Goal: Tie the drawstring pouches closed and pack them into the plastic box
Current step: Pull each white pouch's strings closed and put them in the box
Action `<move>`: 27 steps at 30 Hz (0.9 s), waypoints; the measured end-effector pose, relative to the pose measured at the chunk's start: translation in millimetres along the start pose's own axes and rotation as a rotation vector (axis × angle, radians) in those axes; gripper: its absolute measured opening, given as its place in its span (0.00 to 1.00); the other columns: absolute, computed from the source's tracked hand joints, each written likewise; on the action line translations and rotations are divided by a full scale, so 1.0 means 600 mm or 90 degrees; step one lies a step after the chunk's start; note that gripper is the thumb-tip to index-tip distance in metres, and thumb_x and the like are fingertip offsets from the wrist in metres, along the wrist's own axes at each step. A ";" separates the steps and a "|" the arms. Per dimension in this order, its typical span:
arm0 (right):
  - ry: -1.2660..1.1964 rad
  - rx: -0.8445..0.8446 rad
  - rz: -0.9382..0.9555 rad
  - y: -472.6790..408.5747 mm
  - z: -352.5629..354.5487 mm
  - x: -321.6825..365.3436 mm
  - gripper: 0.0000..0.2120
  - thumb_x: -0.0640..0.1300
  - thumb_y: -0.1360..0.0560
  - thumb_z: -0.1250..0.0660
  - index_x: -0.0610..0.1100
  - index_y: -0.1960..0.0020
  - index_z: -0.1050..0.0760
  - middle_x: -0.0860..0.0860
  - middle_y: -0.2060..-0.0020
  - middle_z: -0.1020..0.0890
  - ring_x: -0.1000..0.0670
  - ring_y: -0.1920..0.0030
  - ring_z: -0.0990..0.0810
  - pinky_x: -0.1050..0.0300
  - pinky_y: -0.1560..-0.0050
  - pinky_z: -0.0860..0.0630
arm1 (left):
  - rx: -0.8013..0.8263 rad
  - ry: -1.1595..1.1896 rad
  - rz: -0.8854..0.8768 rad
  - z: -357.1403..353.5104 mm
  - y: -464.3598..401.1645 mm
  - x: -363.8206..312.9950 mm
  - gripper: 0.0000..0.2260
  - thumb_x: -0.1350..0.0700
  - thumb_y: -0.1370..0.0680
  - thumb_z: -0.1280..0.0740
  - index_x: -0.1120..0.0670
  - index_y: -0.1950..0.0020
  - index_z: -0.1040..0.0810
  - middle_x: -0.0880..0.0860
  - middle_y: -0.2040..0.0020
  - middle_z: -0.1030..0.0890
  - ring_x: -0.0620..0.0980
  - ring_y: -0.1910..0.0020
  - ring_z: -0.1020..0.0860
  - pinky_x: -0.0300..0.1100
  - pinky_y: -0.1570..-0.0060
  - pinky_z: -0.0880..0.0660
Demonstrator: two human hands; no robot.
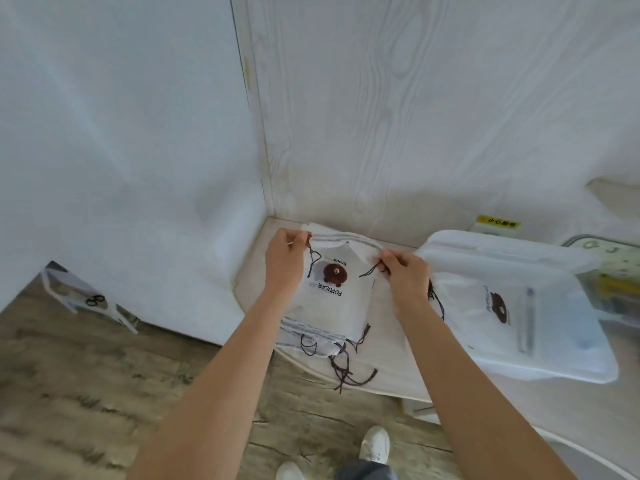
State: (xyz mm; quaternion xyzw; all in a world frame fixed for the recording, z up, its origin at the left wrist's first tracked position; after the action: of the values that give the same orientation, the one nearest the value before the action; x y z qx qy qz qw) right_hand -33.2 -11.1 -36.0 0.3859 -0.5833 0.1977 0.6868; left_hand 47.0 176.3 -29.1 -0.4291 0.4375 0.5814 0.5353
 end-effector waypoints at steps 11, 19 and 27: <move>-0.446 0.068 -0.183 0.007 -0.022 0.007 0.09 0.31 0.22 0.43 0.34 0.59 0.28 0.41 0.65 0.22 0.50 0.66 0.25 0.65 0.69 0.22 | -0.018 0.362 0.186 -0.009 0.018 -0.016 0.07 0.61 0.17 0.48 0.61 0.49 0.32 0.56 0.59 0.21 0.49 0.61 0.21 0.44 0.58 0.19; -0.559 0.083 -0.206 0.017 -0.033 0.016 0.08 0.33 0.21 0.42 0.35 0.58 0.28 0.45 0.72 0.19 0.51 0.69 0.19 0.59 0.64 0.18 | -0.096 0.476 0.277 -0.011 0.014 0.000 0.10 0.65 0.20 0.42 0.58 0.60 0.29 0.54 0.65 0.27 0.44 0.72 0.28 0.31 0.75 0.30; -0.517 0.085 -0.181 0.014 -0.030 0.025 0.08 0.34 0.21 0.42 0.35 0.58 0.28 0.45 0.72 0.18 0.51 0.71 0.18 0.58 0.64 0.18 | 0.152 -0.095 0.136 0.002 0.016 -0.024 0.10 0.50 0.22 0.37 0.53 0.58 0.21 0.46 0.68 0.21 0.41 0.79 0.36 0.33 0.77 0.39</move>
State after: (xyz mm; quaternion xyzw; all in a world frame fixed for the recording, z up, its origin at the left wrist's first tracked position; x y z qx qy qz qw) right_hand -24.1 5.3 -19.5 0.5528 -0.7328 -0.0294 0.3957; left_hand 38.3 173.8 -14.5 -0.2692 0.5052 0.6094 0.5486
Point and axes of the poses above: each hand's wrist, its own y-axis away from the middle knuckle, its own z-axis out of the back of the hand, x = y × z, the point moved 4 cm from there along -y, towards the middle knuckle
